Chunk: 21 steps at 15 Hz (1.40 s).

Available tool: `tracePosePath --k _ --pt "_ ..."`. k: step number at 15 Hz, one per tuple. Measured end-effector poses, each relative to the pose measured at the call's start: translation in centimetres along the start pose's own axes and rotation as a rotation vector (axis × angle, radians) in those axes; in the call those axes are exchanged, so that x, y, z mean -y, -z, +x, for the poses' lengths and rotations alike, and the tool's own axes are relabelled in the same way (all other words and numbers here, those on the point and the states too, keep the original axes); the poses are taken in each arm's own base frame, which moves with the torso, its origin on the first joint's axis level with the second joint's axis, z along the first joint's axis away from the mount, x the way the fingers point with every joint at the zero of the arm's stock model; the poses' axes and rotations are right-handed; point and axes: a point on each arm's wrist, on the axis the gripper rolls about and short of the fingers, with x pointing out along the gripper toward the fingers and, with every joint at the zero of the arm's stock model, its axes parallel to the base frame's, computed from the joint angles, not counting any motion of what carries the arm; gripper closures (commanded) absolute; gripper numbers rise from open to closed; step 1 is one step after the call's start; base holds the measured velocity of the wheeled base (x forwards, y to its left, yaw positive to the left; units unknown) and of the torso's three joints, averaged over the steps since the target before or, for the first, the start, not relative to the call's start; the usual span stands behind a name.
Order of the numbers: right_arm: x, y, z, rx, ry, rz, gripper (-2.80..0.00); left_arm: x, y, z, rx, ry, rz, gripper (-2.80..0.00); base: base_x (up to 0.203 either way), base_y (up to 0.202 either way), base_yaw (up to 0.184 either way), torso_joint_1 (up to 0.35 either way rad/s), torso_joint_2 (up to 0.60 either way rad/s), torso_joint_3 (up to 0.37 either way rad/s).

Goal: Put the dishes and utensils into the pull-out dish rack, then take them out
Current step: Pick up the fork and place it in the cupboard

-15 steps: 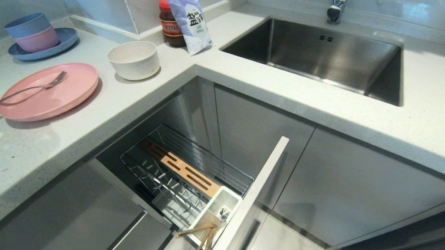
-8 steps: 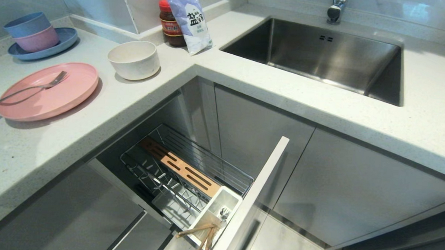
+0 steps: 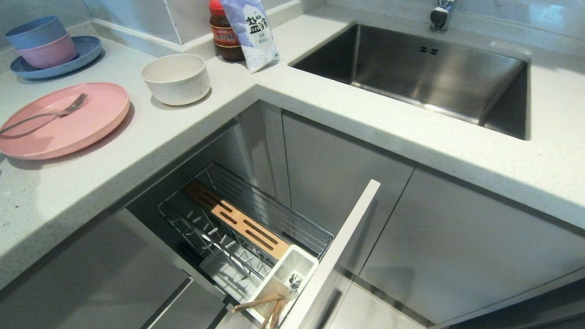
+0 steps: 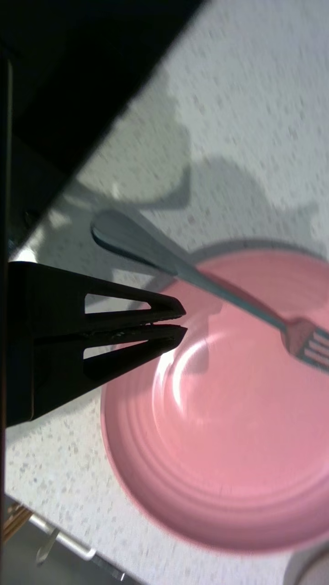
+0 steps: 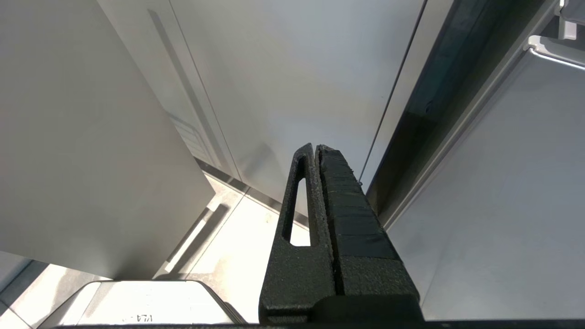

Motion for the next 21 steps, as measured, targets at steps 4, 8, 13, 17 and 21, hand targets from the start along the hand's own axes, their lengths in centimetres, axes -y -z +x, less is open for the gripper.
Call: tracePosePath --k 4,8,13,17,21 --pt "0.0 0.0 0.0 0.0 0.0 0.0 0.0 -1.0 0.3 0.6 0.03 0.109 0.018 -2.8 0.0 0.0 0.0 0.0 0.0 0.0" --pt "0.0 0.0 0.0 0.0 0.0 0.0 0.0 -2.0 0.3 1.6 0.036 0.107 0.022 -2.8 0.0 0.0 0.0 0.0 0.0 0.0" --pt "0.0 0.0 0.0 0.0 0.0 0.0 0.0 -2.7 0.6 2.9 0.013 0.129 0.01 -2.8 0.0 0.0 0.0 0.0 0.0 0.0" --pt "0.0 0.0 0.0 0.0 0.0 0.0 0.0 -2.4 0.6 3.7 0.035 0.254 0.01 -2.8 0.0 0.0 0.0 0.0 0.0 0.0" --pt "0.0 0.0 0.0 0.0 0.0 0.0 0.0 -2.2 0.6 3.6 0.049 0.298 0.007 -2.8 0.0 0.0 0.0 0.0 0.0 0.0"
